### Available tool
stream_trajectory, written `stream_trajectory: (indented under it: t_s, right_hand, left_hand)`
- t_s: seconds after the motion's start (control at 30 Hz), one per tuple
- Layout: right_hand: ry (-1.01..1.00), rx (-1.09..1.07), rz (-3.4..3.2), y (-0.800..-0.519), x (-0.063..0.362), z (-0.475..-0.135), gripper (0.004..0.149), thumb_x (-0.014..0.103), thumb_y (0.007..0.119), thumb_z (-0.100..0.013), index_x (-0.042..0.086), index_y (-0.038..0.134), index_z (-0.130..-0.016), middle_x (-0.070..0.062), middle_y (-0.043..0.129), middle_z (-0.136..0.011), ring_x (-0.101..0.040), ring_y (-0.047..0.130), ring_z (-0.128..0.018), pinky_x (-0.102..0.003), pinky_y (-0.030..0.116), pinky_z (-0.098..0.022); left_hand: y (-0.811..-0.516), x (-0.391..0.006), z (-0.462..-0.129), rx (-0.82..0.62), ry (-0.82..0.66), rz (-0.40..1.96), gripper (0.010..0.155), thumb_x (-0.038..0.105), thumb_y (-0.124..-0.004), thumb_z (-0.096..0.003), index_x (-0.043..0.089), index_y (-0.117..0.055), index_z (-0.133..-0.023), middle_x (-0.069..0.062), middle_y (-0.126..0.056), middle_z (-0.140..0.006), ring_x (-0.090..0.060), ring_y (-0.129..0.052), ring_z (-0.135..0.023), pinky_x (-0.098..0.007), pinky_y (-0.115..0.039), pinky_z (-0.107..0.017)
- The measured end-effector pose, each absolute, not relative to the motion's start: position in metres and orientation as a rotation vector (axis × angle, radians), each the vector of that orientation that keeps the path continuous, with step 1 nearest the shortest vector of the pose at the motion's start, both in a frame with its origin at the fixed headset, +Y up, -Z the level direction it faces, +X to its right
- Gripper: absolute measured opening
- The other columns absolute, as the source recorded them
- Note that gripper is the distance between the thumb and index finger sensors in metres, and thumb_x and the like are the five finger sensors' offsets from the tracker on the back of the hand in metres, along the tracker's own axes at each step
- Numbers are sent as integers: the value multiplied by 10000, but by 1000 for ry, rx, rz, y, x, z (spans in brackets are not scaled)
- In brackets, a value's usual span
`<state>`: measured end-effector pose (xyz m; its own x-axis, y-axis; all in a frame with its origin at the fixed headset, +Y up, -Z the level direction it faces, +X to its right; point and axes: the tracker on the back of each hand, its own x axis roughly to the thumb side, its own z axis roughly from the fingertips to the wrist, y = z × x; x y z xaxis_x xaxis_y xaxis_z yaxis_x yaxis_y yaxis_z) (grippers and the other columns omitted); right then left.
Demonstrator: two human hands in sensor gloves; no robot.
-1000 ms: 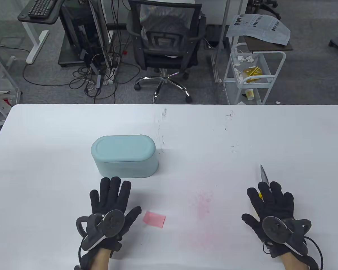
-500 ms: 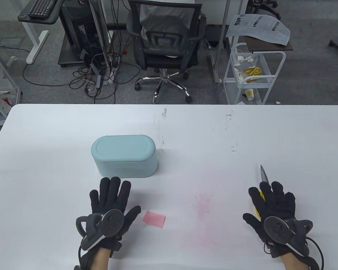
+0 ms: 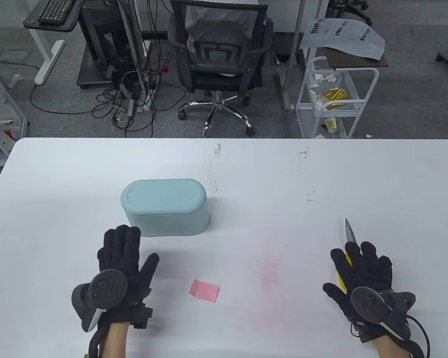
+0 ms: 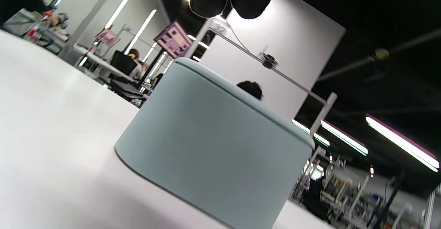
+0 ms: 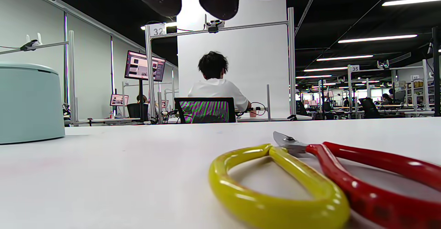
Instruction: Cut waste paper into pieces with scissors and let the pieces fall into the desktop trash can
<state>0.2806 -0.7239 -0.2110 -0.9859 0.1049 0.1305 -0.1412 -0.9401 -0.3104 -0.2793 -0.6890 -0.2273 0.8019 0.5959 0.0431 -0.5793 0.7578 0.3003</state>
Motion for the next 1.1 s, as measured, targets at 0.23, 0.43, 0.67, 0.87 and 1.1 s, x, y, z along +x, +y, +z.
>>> stream_trajectory:
  t_s: [0.23,0.43,0.67,0.87,1.1]
  right_hand:
    - [-470,172,2969,-724,281,-211,838,783,456,-300,402,480,-1046,17,442,-1136,-396,378,-1089,-709,377,-698]
    - [-463,162,2963,-724,282,-212,837,783,456,-300,402,483,-1045,17,444,-1135,-396,379,-1088,-709,377,-698]
    - [-446,165,2957,-724,282,-212,837,781,458,-300,400,480,-1045,17,445,-1135,-397,380,-1087,-709,377,-698]
    - [-434,175,2960,-725,281,-212,839,782,457,-301,401,462,-1048,18,439,-1136,-398,379,-1088,-710,376,-698]
    - [-427,176,2950,-726,281,-212,840,781,460,-302,397,467,-1048,15,441,-1135,-397,381,-1087,-710,377,-698]
  left_hand:
    - [-684,-322,-262,343,146,894,857,769,-477,-479,256,-459,-1166,-106,-452,-1249,-384,-424,-1163,-581,-404,-793]
    - [-708,-344,-303,218,224,1123,870,770,-468,-486,239,-418,-1173,-121,-425,-1252,-400,-398,-1162,-585,-382,-795]
    - [-745,-344,-338,44,247,1384,915,793,-354,-501,184,-319,-1183,-151,-419,-1250,-429,-424,-1153,-585,-422,-795]
    - [-769,-330,-354,-65,171,1589,929,797,-304,-512,183,-171,-1196,-165,-238,-1271,-455,-251,-1167,-614,-299,-806]
    - [-769,-324,-358,-67,165,1545,919,802,-301,-511,206,-193,-1202,-149,-212,-1274,-448,-228,-1168,-619,-303,-801]
